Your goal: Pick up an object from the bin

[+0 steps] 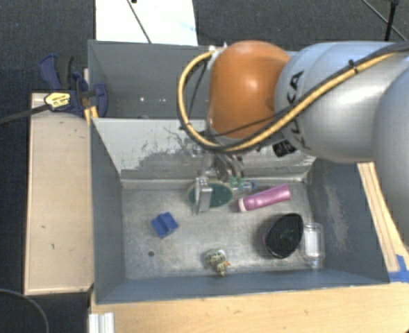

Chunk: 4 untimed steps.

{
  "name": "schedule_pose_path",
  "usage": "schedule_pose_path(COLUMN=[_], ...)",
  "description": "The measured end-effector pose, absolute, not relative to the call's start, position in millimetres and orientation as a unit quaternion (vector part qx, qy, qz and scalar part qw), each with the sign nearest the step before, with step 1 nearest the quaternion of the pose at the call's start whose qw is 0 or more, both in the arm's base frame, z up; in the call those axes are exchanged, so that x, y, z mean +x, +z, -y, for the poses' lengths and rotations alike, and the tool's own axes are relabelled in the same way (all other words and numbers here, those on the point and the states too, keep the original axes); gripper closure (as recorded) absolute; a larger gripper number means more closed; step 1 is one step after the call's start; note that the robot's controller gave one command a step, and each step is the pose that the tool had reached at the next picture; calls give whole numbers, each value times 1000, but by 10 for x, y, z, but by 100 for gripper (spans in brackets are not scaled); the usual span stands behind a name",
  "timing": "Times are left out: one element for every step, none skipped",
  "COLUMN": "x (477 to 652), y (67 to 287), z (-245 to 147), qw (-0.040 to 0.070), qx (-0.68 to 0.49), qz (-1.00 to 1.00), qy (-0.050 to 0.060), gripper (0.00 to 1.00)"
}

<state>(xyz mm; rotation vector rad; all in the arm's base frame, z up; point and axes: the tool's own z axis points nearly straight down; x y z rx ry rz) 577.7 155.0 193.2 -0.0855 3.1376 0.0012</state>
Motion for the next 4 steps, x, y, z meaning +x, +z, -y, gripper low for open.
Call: schedule_pose_path(x=[5611,5650,5597,5449], y=[829,900,2087,1447], z=[-1828,-1827,-1960,-812], qw=[-2,2,5,-1], qx=[49,50,45,10], qz=[-999,-999,-999,-1000], qy=[0,1,3,-2], gripper=[0,100,100,100])
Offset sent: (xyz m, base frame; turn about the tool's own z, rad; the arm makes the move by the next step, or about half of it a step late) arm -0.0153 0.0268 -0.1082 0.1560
